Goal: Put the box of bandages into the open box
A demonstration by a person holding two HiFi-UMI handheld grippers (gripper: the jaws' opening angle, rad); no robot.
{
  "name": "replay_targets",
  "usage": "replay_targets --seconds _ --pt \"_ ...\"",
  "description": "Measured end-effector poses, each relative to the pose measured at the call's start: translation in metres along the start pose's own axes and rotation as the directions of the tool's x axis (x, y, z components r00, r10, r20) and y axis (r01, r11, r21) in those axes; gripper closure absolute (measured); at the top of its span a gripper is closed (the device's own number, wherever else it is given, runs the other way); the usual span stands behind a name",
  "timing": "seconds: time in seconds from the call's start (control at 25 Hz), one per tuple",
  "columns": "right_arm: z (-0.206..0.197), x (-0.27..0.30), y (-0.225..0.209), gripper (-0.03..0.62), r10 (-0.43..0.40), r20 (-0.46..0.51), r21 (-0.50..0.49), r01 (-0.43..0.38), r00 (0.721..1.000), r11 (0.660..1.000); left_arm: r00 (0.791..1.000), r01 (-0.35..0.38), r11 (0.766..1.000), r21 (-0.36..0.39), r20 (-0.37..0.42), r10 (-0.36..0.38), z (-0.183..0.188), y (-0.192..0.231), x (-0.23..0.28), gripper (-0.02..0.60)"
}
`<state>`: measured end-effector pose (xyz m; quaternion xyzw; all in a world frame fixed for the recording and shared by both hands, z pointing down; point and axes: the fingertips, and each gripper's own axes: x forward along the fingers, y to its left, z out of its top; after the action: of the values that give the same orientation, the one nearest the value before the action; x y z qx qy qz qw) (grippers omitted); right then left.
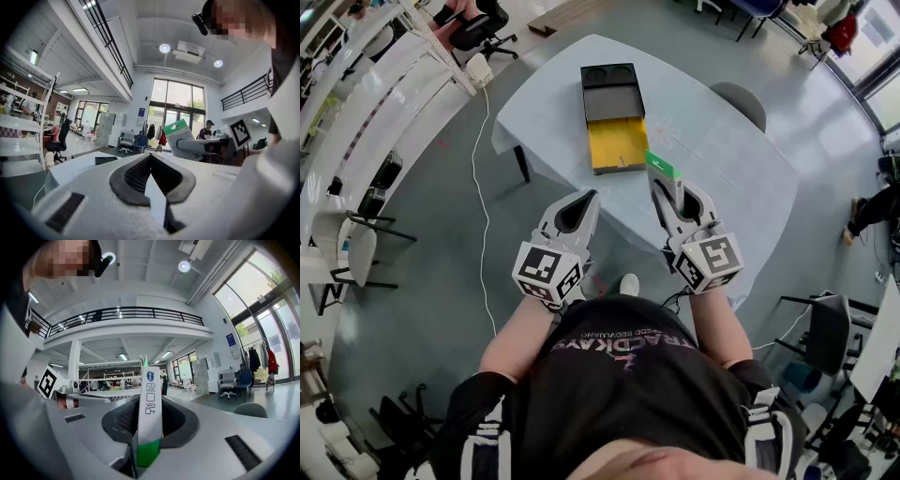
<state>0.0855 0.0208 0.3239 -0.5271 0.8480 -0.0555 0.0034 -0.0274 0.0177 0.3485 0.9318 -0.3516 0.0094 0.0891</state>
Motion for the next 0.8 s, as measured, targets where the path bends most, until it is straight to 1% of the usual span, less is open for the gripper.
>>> replay_targets --seconds 0.44,0.6,0.8 --pt "-0.0002 0.0001 -0.008 0.507 0.011 0.011 0.0 -0.011 1.0 1.0 1.0 -0.005 1.0 0.01 0.007 0.005 0.0003 -0.0046 0.0077 0.565" --pt "0.0034 -0.0001 -0.0065 0.505 0.034 0.025 0.008 -0.034 0.999 0.999 1.0 -0.008 1.0 0.013 0.007 0.008 0.002 -0.0061 0.0071 0.565" --pt "0.0032 0.0006 -0.0079 0.505 0.054 0.016 0.004 -0.054 0.998 0.999 1.0 -0.017 1.0 0.01 0.006 0.017 0.0023 -0.008 0.0086 0.565"
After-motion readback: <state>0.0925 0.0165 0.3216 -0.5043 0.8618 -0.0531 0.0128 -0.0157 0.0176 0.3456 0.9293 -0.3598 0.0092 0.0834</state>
